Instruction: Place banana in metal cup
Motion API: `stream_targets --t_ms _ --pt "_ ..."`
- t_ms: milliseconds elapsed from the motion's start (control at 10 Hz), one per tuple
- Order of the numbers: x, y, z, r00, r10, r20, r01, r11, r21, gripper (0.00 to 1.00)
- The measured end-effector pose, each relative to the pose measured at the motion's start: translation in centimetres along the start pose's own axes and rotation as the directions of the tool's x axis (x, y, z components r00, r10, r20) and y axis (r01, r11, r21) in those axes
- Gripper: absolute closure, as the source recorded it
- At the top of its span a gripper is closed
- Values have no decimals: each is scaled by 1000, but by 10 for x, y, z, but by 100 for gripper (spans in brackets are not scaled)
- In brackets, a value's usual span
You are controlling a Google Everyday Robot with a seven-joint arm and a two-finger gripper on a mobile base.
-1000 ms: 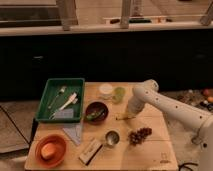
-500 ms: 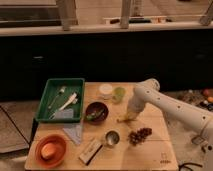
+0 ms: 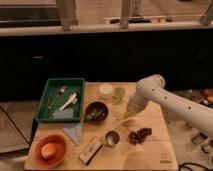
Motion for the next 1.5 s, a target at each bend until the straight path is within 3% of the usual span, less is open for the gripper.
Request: stream_targets --t_ms 200,600,1000,1300,1500 --pt "-20 3 -15 996 -84 20 84 996 9 100" --pt "-66 23 -40 958 -274 82 275 962 -3 100" --pt "-98 36 -34 914 -381 136 392 917 -69 100" --pt "-116 47 -25 890 -423 170 445 888 -120 100" --pt "-124 52 -21 879 -439 184 465 874 -137 100"
